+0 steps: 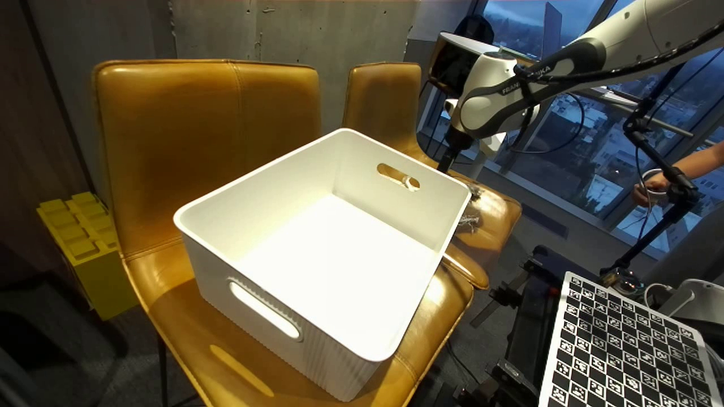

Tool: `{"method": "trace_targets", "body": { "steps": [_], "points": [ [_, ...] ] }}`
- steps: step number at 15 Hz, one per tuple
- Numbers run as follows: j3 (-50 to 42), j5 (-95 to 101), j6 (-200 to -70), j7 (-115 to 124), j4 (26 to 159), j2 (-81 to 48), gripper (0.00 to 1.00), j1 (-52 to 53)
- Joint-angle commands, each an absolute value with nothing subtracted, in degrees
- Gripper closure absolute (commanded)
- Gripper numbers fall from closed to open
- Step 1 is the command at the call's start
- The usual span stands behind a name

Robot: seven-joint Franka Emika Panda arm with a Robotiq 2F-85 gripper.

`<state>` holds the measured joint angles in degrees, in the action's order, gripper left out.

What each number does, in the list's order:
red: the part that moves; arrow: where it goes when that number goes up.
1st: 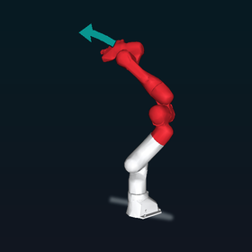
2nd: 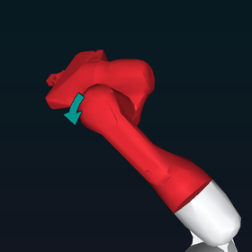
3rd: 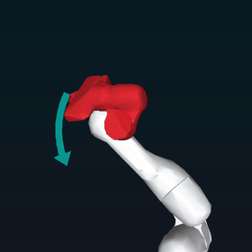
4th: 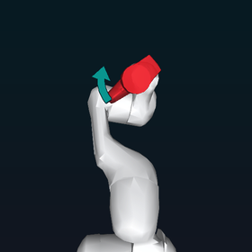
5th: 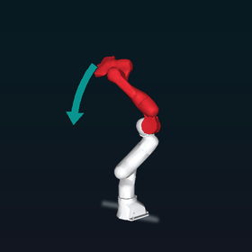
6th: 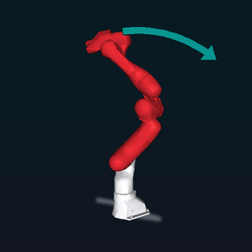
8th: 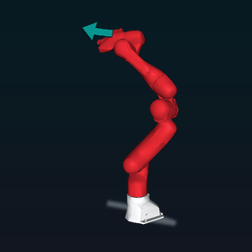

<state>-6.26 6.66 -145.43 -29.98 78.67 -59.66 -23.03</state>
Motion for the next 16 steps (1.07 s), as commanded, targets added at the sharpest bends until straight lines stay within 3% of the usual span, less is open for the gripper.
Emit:
{"method": "trace_targets", "body": {
  "steps": [1,6,7,9,16],
  "points": [
    [-7.6,8.7,-144.9,-28.0,74.2,-63.2,0.0,-22.6],
    [-8.7,9.2,-144.7,-27.0,71.2,-66.6,0.04,-23.0],
    [-8.8,9.1,-144.7,-27.0,70.5,-67.2,0.26,-23.1],
    [-8.9,8.9,-144.4,-26.9,69.4,-68.0,0.31,-23.5],
    [-9.3,8.2,-143.0,-25.2,68.3,-67.7,0.84,-25.1]
  ]
}}
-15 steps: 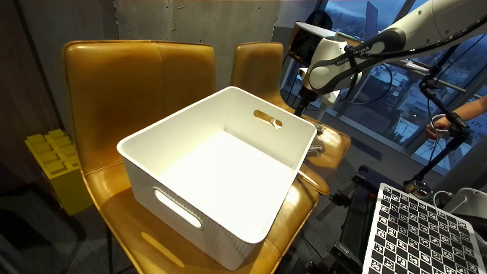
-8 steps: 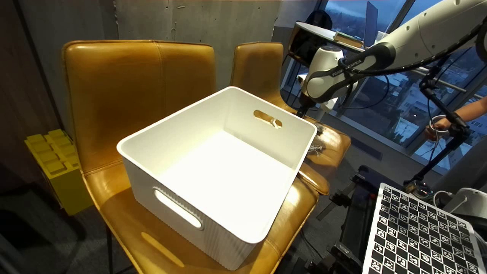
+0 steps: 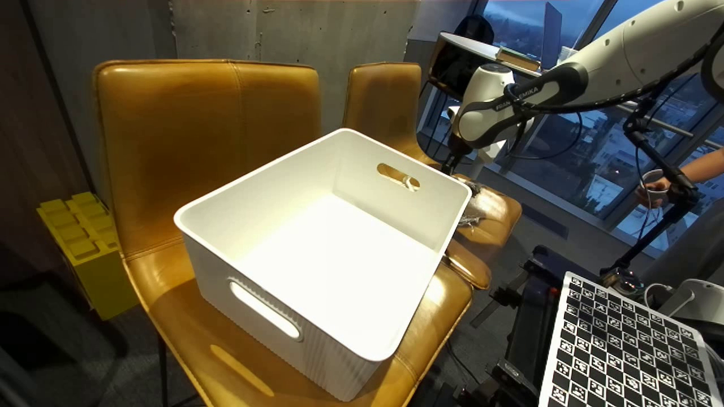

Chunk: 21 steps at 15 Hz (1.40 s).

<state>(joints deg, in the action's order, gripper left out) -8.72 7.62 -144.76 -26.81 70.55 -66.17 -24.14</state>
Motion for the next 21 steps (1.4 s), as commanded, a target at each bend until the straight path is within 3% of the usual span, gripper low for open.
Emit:
{"method": "trace_targets", "body": {
  "steps": [1,2,3,11,21],
  "points": [
    [-9.5,8.2,-143.0,-24.8,68.3,-67.6,0.91,-25.3],
    [-9.7,8.3,-143.2,-24.5,68.3,-67.5,0.99,-25.4],
    [-9.8,8.3,-143.4,-24.4,68.4,-67.3,1.0,-25.7],
    [-9.2,7.6,-144.3,-23.5,76.8,-58.6,0.97,-24.0],
    [-5.2,7.5,-146.4,-22.5,97.7,-33.0,0.97,-16.6]
  ]
}}
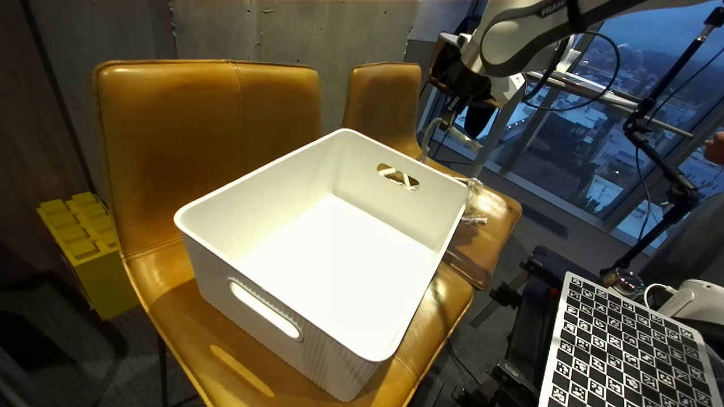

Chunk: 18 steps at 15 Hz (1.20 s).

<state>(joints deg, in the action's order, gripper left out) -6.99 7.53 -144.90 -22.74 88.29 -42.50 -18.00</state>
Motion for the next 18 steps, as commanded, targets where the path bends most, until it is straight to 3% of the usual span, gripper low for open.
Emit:
{"method": "trace_targets", "body": {
  "steps": [1,10,18],
  "points": [
    [-4.7,7.4,-146.3,-22.4,99.7,-30.3,0.97,-15.8],
    [-0.5,3.2,-143.5,-21.4,113.1,-5.6,0.97,-9.7],
    [-1.2,-0.3,-137.3,-18.3,108.3,-0.1,0.97,-4.9]
  ]
}}
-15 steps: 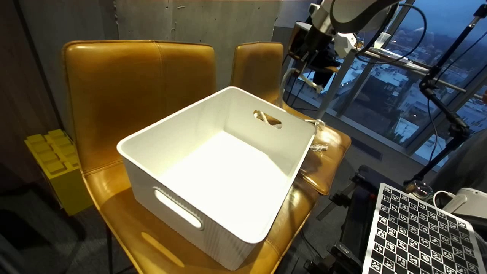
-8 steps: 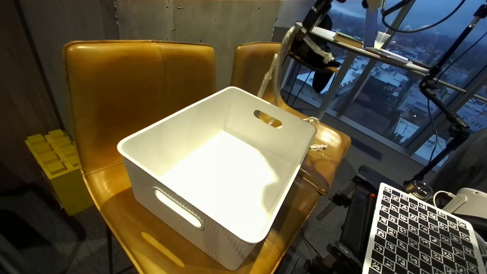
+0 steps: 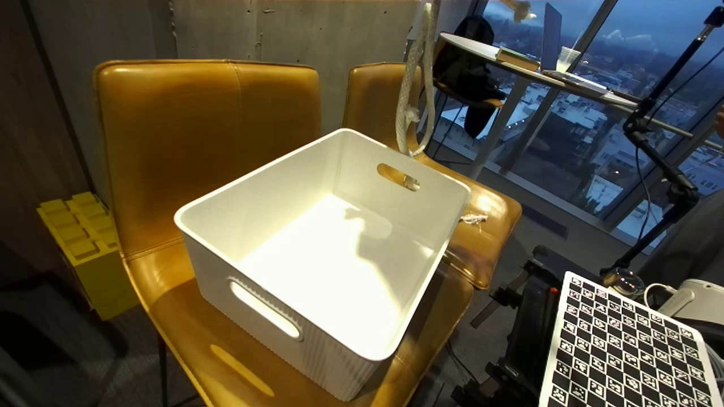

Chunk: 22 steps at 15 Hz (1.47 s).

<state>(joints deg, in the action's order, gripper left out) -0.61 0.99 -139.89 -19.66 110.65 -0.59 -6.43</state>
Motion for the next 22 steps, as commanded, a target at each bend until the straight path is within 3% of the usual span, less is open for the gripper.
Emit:
{"method": "trace_targets", "body": {
  "steps": [1,5,12,22],
  "points": [
    [-1.2,-0.6,-136.4,-17.9,107.2,-0.2,0.97,-4.6],
    [-2.0,-1.8,-133.6,-17.9,103.7,0.7,0.97,-4.8],
    [-10.3,2.3,-141.7,-25.7,106.7,0.1,0.97,-11.1],
    [-12.8,2.6,-140.3,-27.0,107.7,-10.8,0.97,-16.0]
  ]
}}
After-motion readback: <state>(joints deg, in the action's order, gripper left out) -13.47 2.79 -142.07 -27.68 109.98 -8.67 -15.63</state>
